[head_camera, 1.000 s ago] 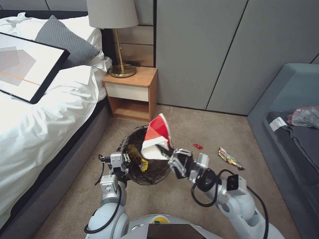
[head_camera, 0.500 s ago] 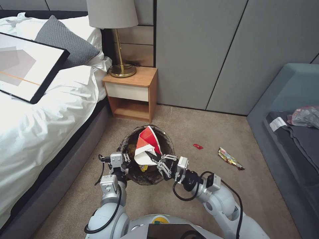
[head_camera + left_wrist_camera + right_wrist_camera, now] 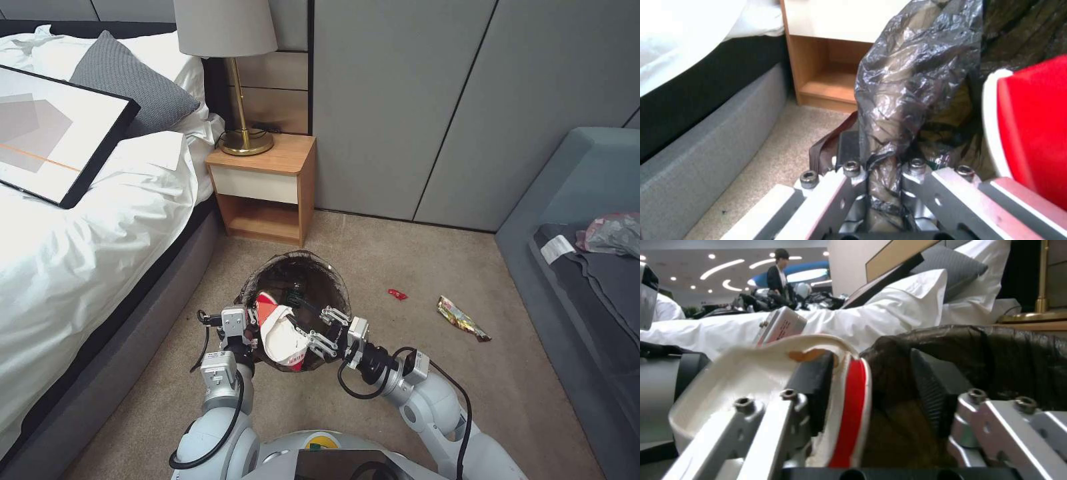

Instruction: Pick up the trash bin, then pick up the garbage from the floor and place it into the trash bin.

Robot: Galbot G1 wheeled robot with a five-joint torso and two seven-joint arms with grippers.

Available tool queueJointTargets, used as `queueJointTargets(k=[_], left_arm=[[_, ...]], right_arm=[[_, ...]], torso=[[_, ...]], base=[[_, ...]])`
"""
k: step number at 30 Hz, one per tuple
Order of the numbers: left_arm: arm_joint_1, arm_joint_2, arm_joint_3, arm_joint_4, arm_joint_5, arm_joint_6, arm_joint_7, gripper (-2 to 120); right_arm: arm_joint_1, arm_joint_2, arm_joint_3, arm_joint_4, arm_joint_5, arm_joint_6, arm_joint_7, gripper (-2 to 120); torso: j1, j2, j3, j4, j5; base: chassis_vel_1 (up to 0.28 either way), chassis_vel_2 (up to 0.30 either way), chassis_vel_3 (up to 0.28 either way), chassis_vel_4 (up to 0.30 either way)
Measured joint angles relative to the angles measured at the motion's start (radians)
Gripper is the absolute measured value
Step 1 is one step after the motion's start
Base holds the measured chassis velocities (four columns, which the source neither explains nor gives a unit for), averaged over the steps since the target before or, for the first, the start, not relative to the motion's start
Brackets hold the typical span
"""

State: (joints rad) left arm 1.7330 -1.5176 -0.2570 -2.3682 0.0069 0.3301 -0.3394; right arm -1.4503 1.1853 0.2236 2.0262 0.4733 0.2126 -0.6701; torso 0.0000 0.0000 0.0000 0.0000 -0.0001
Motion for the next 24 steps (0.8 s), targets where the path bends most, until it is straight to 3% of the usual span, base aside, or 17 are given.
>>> queueJointTargets(k=[4,10,14,15,18,24], left_arm=[[0.0,0.0,0.0,0.0,0.0,0.0,0.0,2],[0.0,0.0,0.0,0.0,0.0,0.0,0.0,2],[0.0,0.0,0.0,0.0,0.0,0.0,0.0,2],[0.0,0.0,0.0,0.0,0.0,0.0,0.0,2],[0.0,0.0,0.0,0.0,0.0,0.0,0.0,2],[0.0,0.0,0.0,0.0,0.0,0.0,0.0,2]], right_arm=[[-0.002,0.002,0.001,0.001,-0.003,0.002,0.0,55],[-0.018,0.005,0.007,0.015,-0.014,0.012,0.002,80],[-0.039,0.015,0.022,0.07,-0.044,0.028,0.057,95],[-0.039,0.015,0.022,0.07,-0.044,0.028,0.057,95],[-0.081,0.04,0.053,0.159,-0.107,0.032,0.205,100],[-0.091,0.047,0.07,0.178,-0.16,0.028,0.315,100]], torso=[[0.0,0.0,0.0,0.0,0.0],[0.0,0.0,0.0,0.0,0.0],[0.0,0.0,0.0,0.0001,0.0001],[0.0,0.0,0.0,0.0001,0.0001],[0.0,0.0,0.0,-0.0001,0.0],[0.0,0.0,0.0,0.0,0.0]], base=[[0.0,0.0,0.0,0.0],[0.0,0.0,0.0,0.0],[0.0,0.0,0.0,0.0],[0.0,0.0,0.0,0.0],[0.0,0.0,0.0,0.0],[0.0,0.0,0.0,0.0]])
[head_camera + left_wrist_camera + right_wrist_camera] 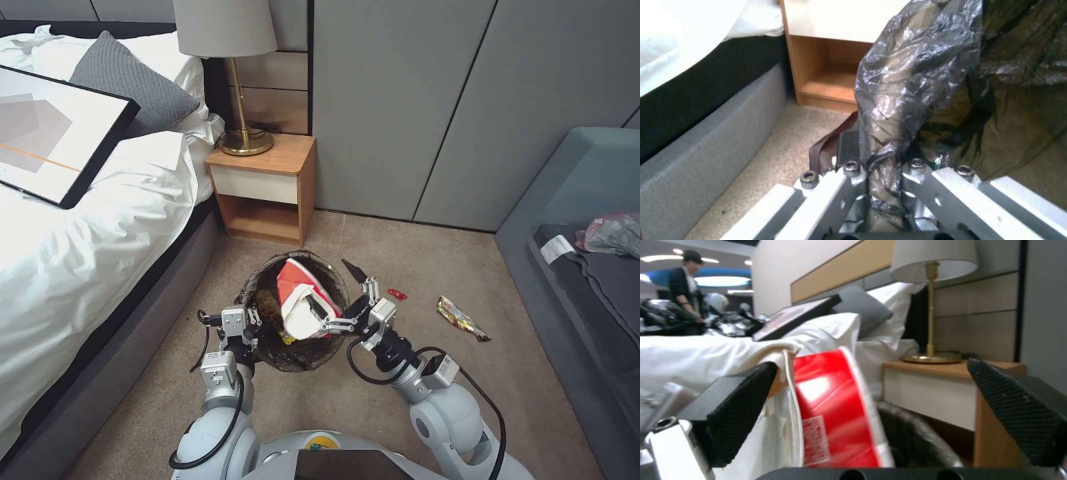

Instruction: Pick up the trash bin, then pick up the garbage from the floor and place it into the trash bin.

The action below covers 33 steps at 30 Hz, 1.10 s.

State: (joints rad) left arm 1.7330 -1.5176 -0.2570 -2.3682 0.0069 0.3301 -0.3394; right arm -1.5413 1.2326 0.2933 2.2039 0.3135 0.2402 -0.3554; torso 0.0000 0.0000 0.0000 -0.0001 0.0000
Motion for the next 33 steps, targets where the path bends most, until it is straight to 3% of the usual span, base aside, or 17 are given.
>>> queueJointTargets(k=[12,33], left_arm=[[0.0,0.0,0.0,0.0,0.0,0.0,0.0,2],[0.0,0.0,0.0,0.0,0.0,0.0,0.0,2]], right_arm=[[0.026,0.019,-0.015,-0.017,-0.108,-0.083,0.117,100],[0.001,-0.014,-0.005,-0.07,-0.173,-0.099,0.111,100]], torso=[[0.0,0.0,0.0,0.0001,0.0001],[0.0,0.0,0.0,0.0,0.0001]], base=[[0.0,0.0,0.0,0.0],[0.0,0.0,0.0,0.0]])
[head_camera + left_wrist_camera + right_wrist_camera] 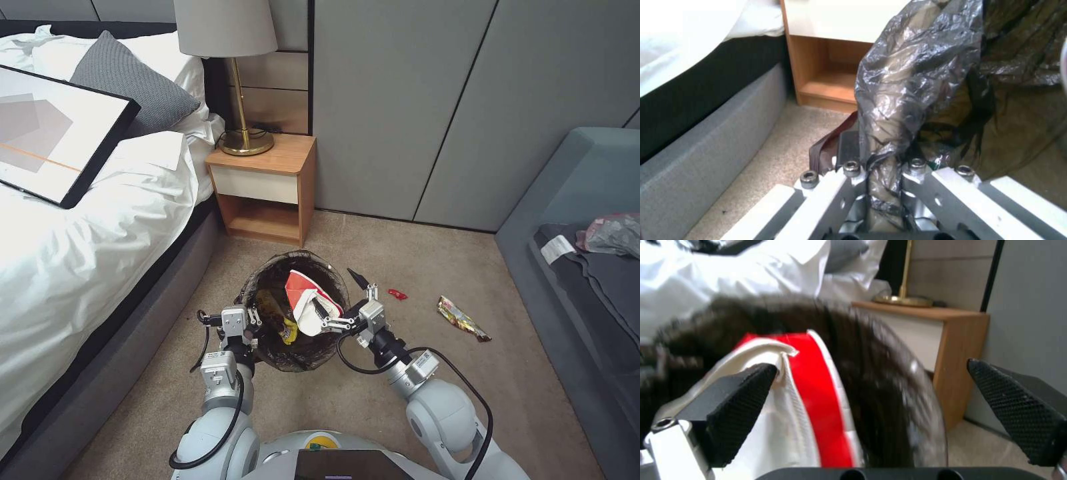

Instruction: Pick up the trash bin, then pick up the garbage from the floor and place it into the trash bin.

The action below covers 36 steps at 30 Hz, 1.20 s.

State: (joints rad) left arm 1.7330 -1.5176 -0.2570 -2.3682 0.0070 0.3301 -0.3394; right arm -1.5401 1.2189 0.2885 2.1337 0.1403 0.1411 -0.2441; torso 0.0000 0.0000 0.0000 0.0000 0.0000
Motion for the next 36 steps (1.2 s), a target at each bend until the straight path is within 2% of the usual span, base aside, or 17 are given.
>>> queueJointTargets(k=[19,36], left_arm=[[0.0,0.0,0.0,0.0,0.0,0.0,0.0,2],[0.0,0.0,0.0,0.0,0.0,0.0,0.0,2]], right_arm=[[0.001,0.015,0.001,-0.055,-0.023,0.018,-0.007,100],[-0.041,0.005,0.068,-0.049,-0.022,0.084,-0.002,100]], torso=[[0.0,0.0,0.0,0.0,0.0],[0.0,0.0,0.0,0.0002,0.0]], base=[[0.0,0.0,0.0,0.0],[0.0,0.0,0.0,0.0]])
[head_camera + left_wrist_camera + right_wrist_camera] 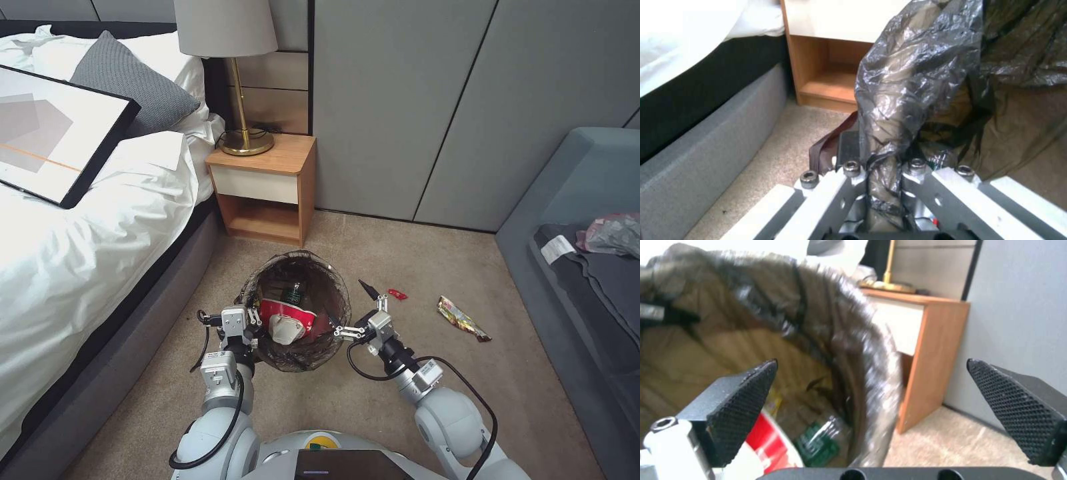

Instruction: Pick up the trash bin, then pick up the garbage from the floor and place it into the trash bin.

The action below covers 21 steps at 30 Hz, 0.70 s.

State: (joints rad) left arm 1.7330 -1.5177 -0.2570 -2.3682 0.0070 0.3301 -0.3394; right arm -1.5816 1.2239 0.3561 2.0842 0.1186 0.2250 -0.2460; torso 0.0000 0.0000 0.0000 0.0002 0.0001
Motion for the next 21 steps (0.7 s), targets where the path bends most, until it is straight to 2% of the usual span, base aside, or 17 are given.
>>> queueJointTargets(k=[2,6,7,8,9,11,15,21], left_arm=[[0.0,0.0,0.0,0.0,0.0,0.0,0.0,2],[0.0,0.0,0.0,0.0,0.0,0.0,0.0,2],[0.0,0.0,0.0,0.0,0.0,0.0,0.0,2],[0.0,0.0,0.0,0.0,0.0,0.0,0.0,2],[0.0,0.0,0.0,0.0,0.0,0.0,0.0,2],[0.0,0.0,0.0,0.0,0.0,0.0,0.0,2],[0.0,0.0,0.0,0.0,0.0,0.0,0.0,2],[0.0,0.0,0.0,0.0,0.0,0.0,0.0,2]], right_arm=[[-0.006,0.004,0.007,0.01,-0.001,0.008,0.007,100],[-0.065,0.062,0.075,0.085,-0.002,0.064,0.103,100],[-0.122,0.11,0.143,0.105,-0.002,0.127,0.149,100],[-0.122,0.11,0.143,0.105,-0.002,0.127,0.149,100],[-0.174,0.148,0.204,0.107,-0.007,0.183,0.176,100],[-0.222,0.183,0.253,0.105,0.004,0.227,0.222,100],[-0.257,0.23,0.311,0.082,0.01,0.289,0.25,100],[-0.268,0.269,0.34,0.05,0.007,0.327,0.263,100]], torso=[[0.0,0.0,0.0,-0.0001,0.0],[0.0,0.0,0.0,-0.0002,-0.0001],[0.0,0.0,0.0,-0.0002,-0.0002],[0.0,0.0,0.0,-0.0002,-0.0002],[0.0,0.0,0.0,-0.0004,-0.0001],[0.0,0.0,0.0,-0.0005,-0.0001],[0.0,0.0,0.0,-0.0001,-0.0001],[0.0,0.0,0.0,-0.0002,-0.0001]], base=[[0.0,0.0,0.0,0.0],[0.0,0.0,0.0,0.0],[0.0,0.0,0.0,0.0],[0.0,0.0,0.0,0.0],[0.0,0.0,0.0,0.0],[0.0,0.0,0.0,0.0],[0.0,0.0,0.0,0.0],[0.0,0.0,0.0,0.0]])
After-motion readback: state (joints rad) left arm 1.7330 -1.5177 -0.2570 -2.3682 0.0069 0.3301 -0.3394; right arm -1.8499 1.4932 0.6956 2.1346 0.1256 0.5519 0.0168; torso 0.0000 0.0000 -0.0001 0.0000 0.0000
